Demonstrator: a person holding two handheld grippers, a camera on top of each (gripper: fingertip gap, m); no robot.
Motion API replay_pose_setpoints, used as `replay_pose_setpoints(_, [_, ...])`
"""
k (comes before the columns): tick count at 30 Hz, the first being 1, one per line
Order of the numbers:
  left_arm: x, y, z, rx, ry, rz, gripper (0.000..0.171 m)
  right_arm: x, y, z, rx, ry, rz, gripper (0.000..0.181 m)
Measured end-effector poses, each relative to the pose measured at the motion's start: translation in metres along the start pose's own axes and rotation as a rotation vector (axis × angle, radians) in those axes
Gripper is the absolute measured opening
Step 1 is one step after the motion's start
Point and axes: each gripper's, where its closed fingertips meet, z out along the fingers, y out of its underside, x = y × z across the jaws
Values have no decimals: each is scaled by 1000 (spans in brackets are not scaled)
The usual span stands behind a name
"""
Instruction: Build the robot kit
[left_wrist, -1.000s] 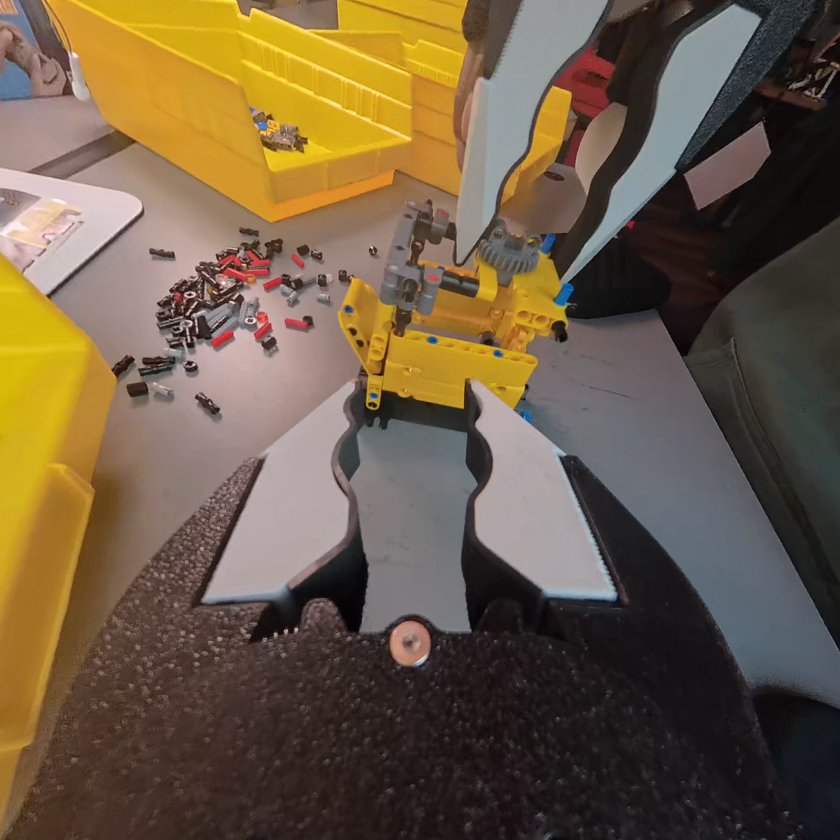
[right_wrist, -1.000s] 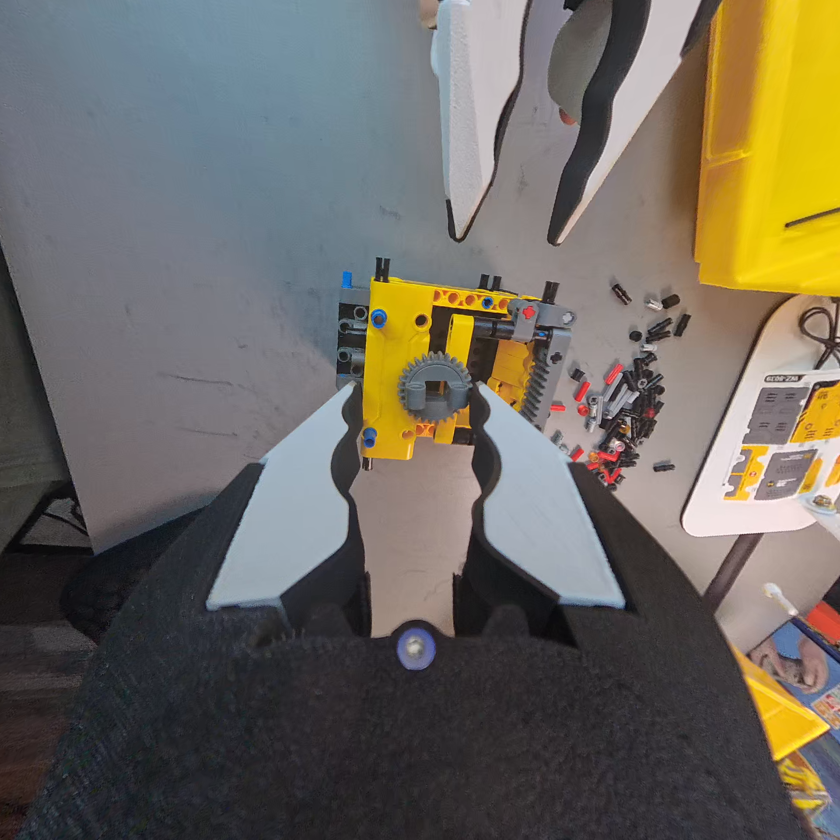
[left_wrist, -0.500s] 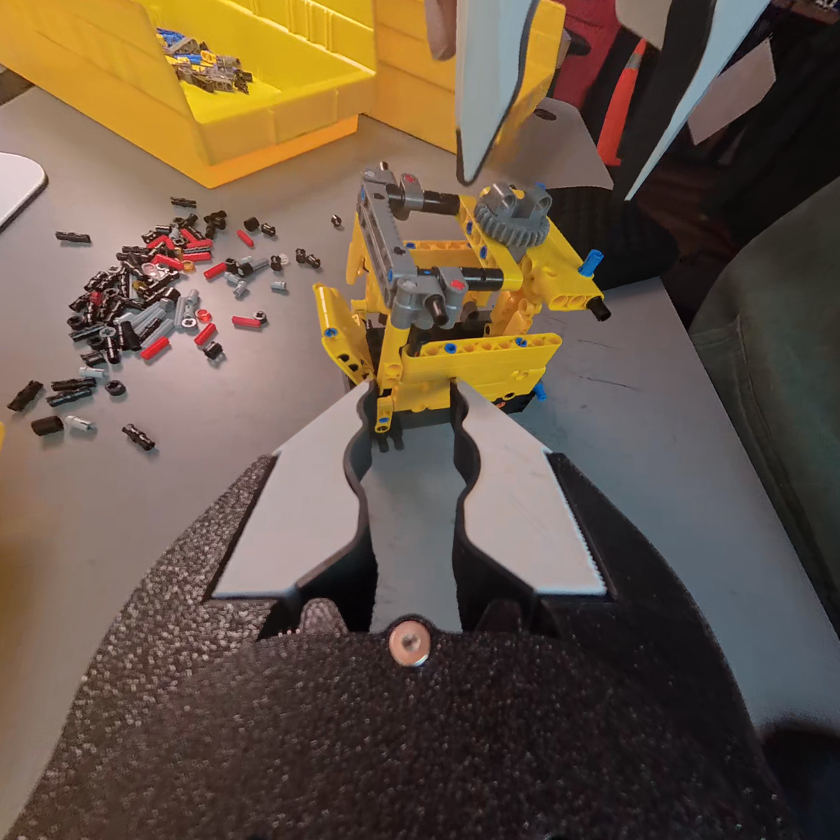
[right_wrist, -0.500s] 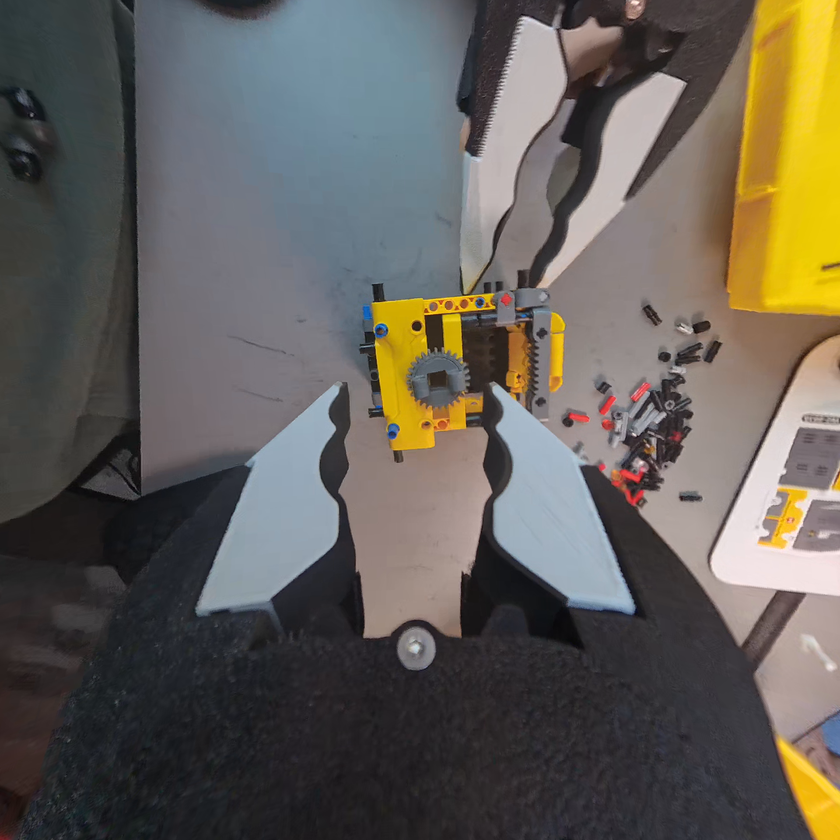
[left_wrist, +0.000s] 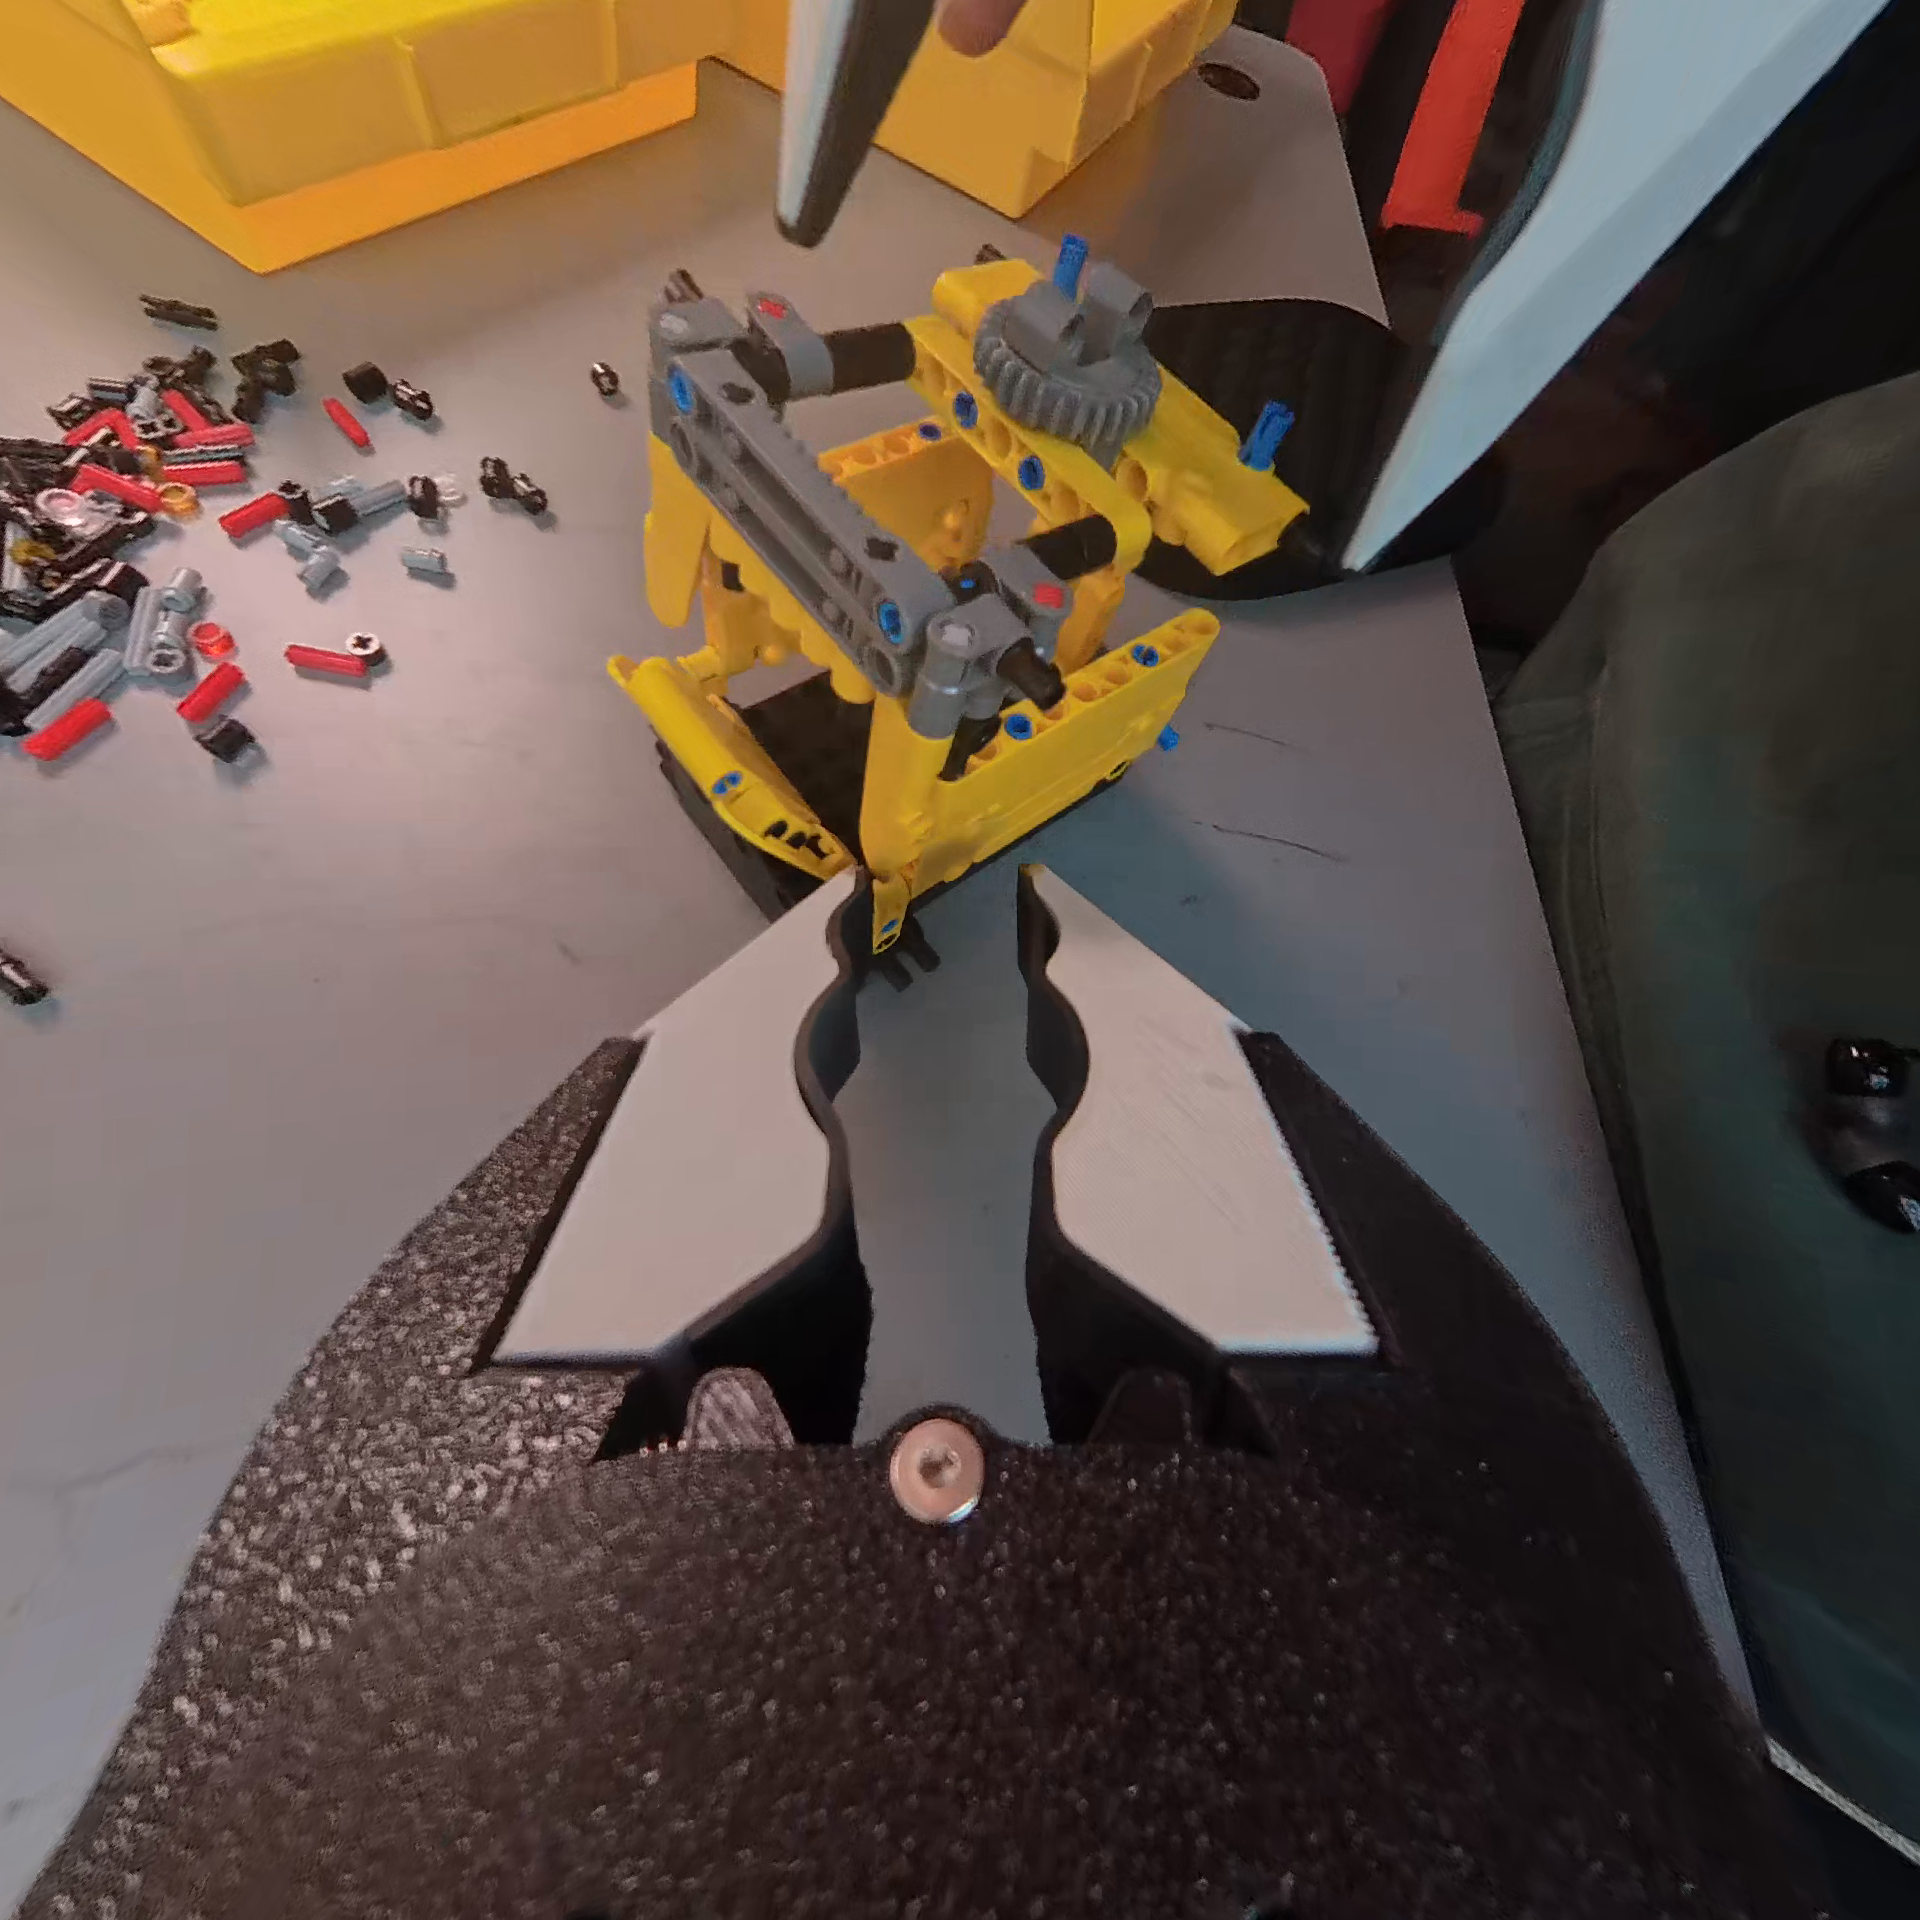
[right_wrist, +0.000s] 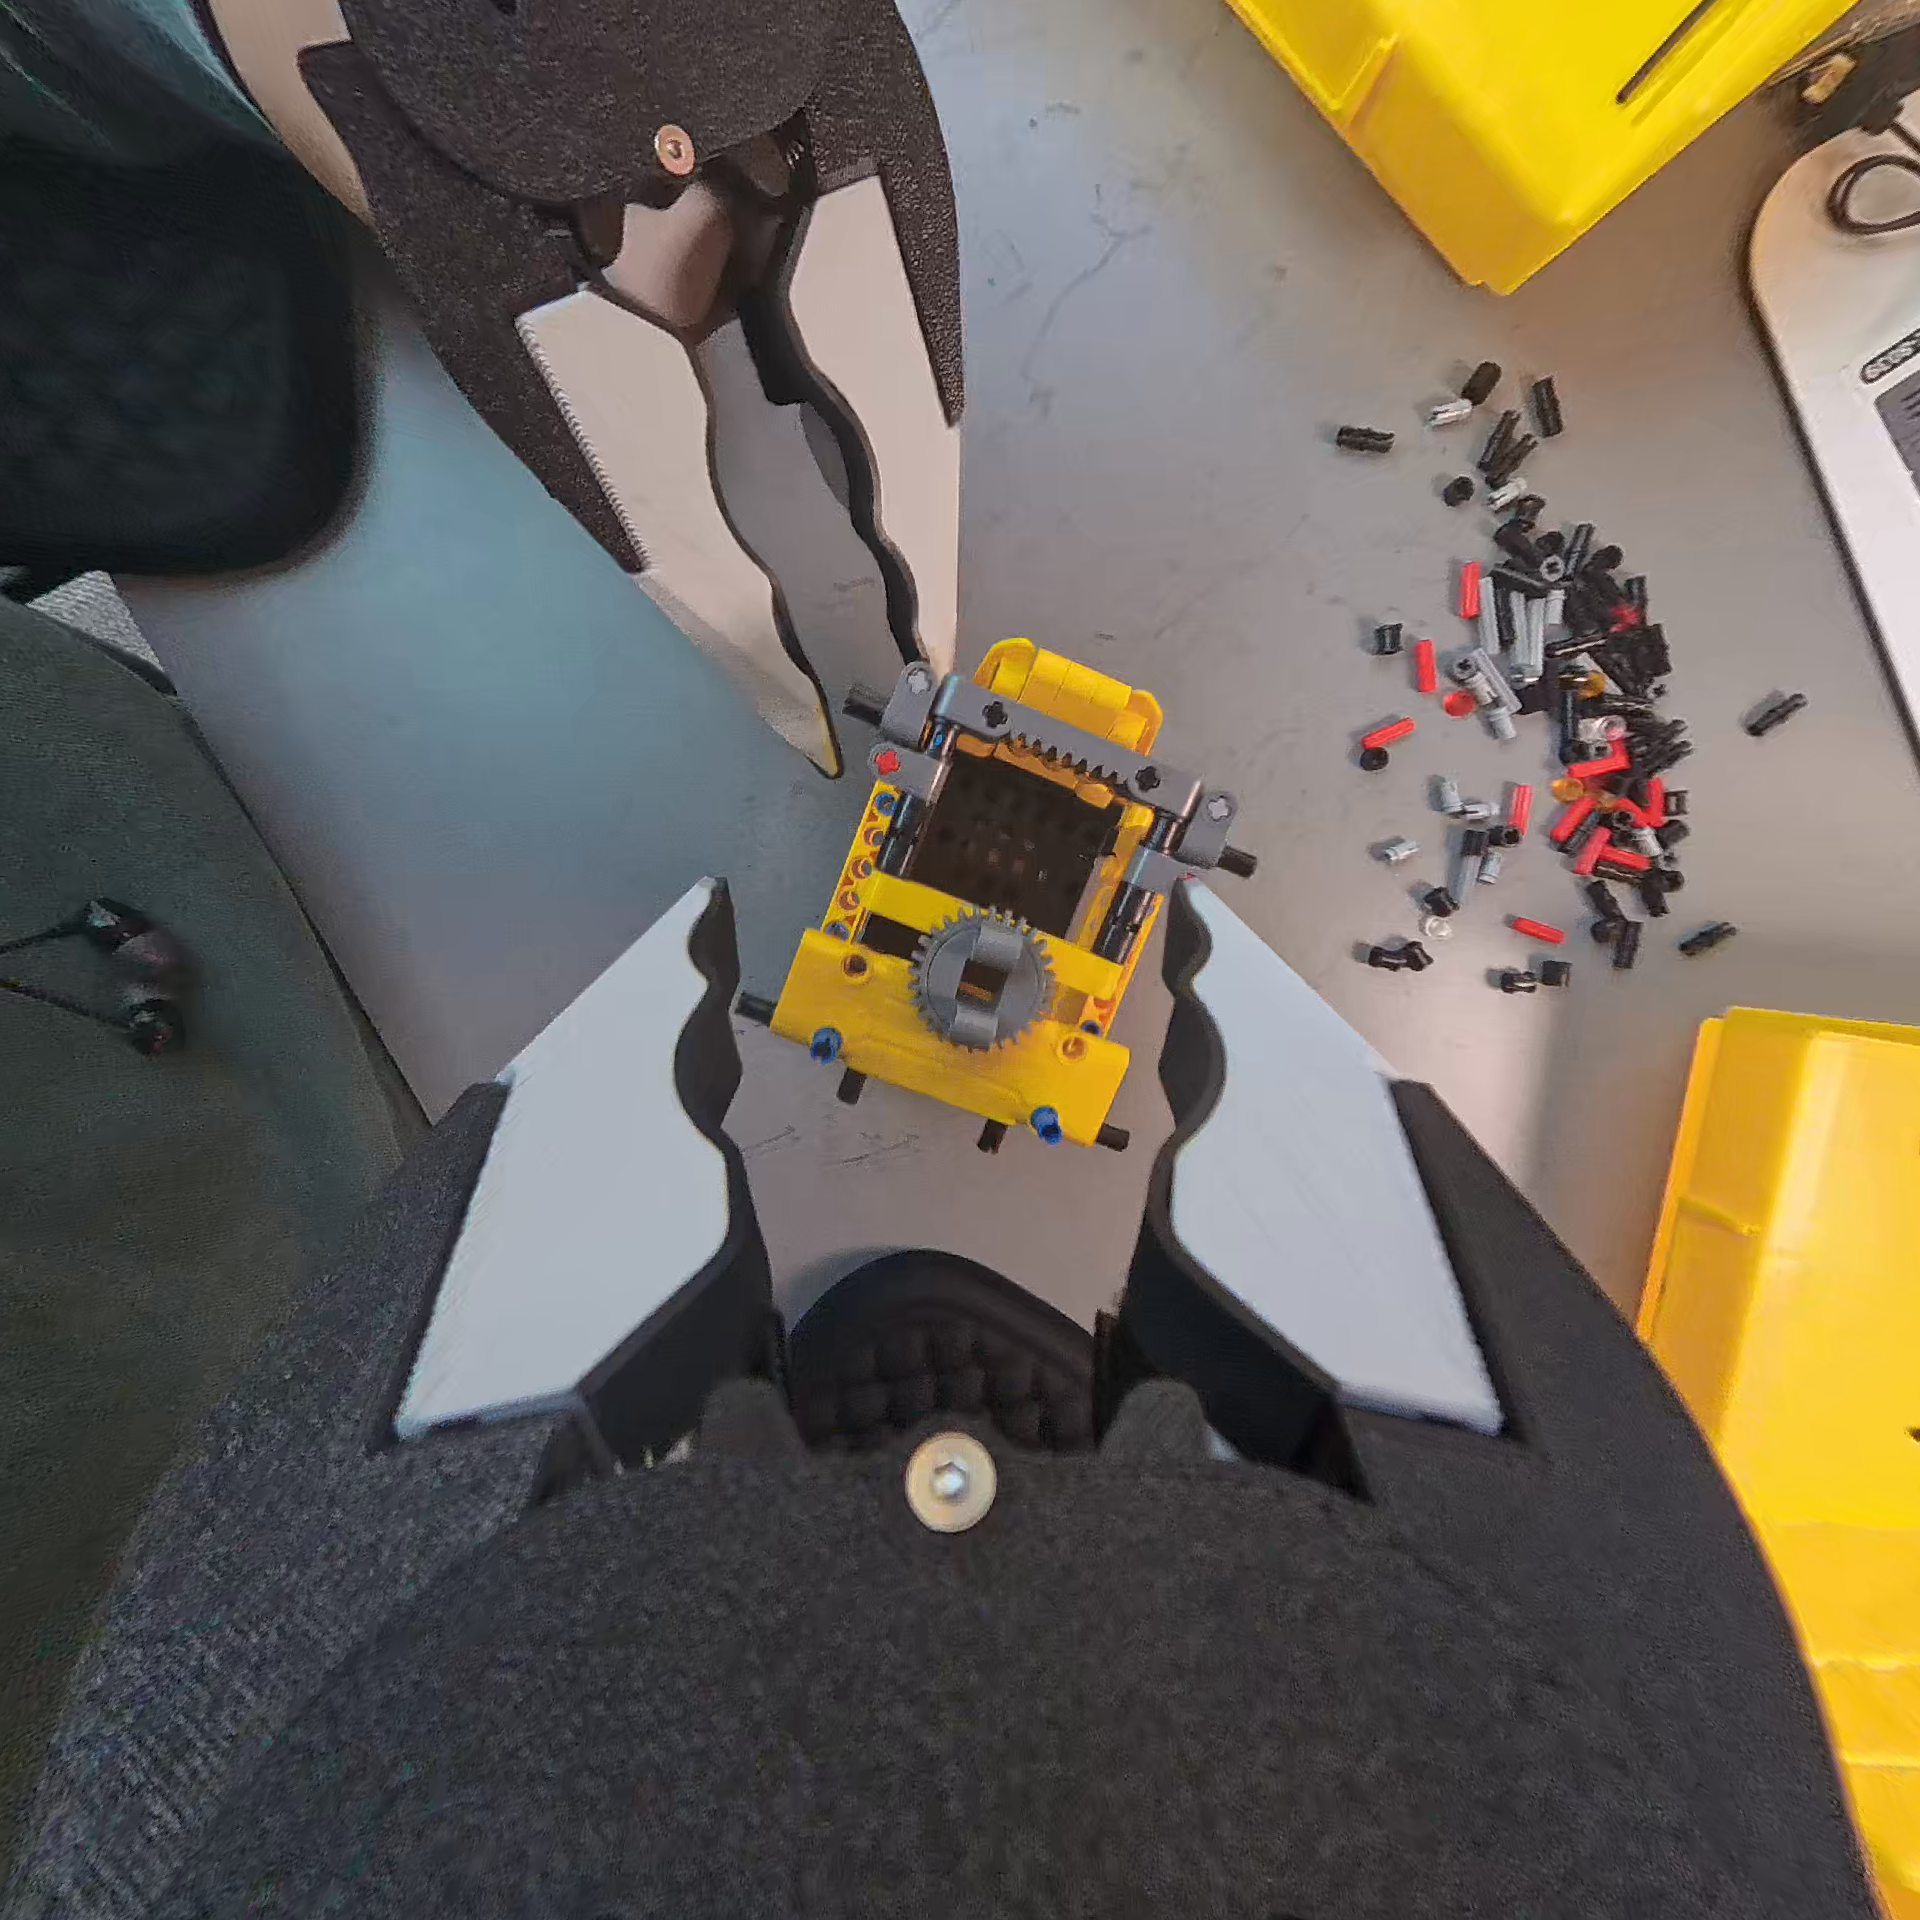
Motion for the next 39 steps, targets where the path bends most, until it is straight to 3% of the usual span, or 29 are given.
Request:
replay_pose_setpoints(4, [24, 1, 5, -21, 79, 67, 34, 2, 5, 7, -72, 6, -70, 69])
replay_pose_setpoints(7, [58, 5, 4, -20, 268, 136, 29, 3, 9, 6, -134, -18, -242, 60])
replay_pose_setpoints(12, [35, -5, -9, 61, 232, 89, 32, 6, 21, 2, -196, -98, -637, 55])
replay_pose_setpoints(17, [12, -18, -5, 160, 143, 23, 68, 1, 21, -2, -109, -173, -619, 56])
replay_pose_setpoints(21, [10, -20, 16, 111, 131, 20, 81, 6, 27, 3, -155, -132, -517, 81])
replay_pose_setpoints(25, [8, -17, 26, 71, 104, 40, 75, 9, 34, 13, -221, -84, -533, 68])
replay_pose_setpoints(29, [0, -14, 26, 54, 8, 83, 64, 13, 33, 15, -243, -149, -570, 61])
replay_pose_setpoints(34, [-9, -10, 14, 70, -73, 91, 54, 22, 20, 7, -207, -81, -575, 65])
replay_pose_setpoints(39, [4, -18, 1, 98, -78, 185, 43, -11, 18, -10, -106, -114, -567, 49])
